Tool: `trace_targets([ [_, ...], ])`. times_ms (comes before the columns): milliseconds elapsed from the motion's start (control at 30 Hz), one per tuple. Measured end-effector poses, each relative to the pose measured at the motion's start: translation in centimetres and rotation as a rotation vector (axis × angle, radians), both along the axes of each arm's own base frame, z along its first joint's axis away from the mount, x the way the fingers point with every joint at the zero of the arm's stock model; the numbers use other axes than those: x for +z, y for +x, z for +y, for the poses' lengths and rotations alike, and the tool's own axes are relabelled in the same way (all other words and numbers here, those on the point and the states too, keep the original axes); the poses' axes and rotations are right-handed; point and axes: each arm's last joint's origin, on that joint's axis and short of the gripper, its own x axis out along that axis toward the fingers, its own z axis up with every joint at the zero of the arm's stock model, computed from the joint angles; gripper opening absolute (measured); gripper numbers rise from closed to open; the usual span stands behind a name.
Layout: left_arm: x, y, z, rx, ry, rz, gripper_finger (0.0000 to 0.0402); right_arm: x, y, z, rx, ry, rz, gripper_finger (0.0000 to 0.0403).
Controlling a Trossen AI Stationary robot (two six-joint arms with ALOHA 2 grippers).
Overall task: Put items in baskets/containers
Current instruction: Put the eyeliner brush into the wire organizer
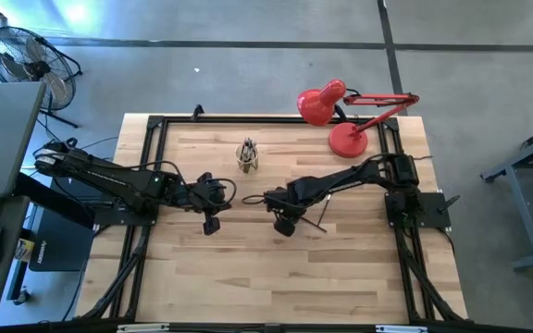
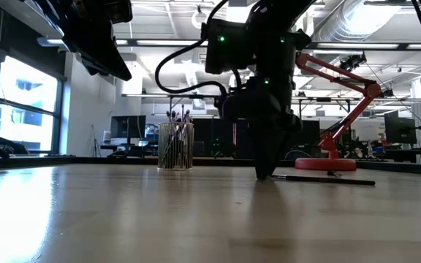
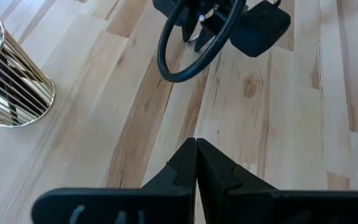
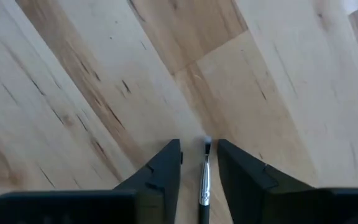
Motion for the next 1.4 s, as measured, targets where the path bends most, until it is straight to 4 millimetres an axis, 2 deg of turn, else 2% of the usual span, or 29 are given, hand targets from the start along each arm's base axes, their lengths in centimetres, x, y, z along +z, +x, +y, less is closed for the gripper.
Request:
trace_targets([
  [200,0.0,0.0,0.0,0.0,-0.001,0.0,0.0001,-1.3,0.1,0.3,0.037,0.023,0.041,0.0012],
  [400,0.0,0.0,0.0,0.005,-0.009,-0.001,0.0001,-1.0,-0.1,0.8,0.072,-0.026,0.047,0.0003],
  [633,0.0,0.0,0.0,0.016,-0.022,-0.001,0.0001,1.8,-0.9,0.6,0.036,-0.081,-0.011,0.0001],
  [1033,0.0,0.0,0.0,0.016,-0.023,0.0,0.0001,7.4,-1.6,0.1,-0.077,-0.19,-0.222,0.0],
  [1200,0.0,0.0,0.0,0.016,-0.023,-0.001,0.0001,10.0,-1.0,-0.5,-0.137,-0.297,-0.43,0.0],
  [1400,0.0,0.0,0.0,0.016,-0.02,-0.001,0.0001,13.0,1.6,-2.3,-0.161,-0.346,-0.795,0.0],
])
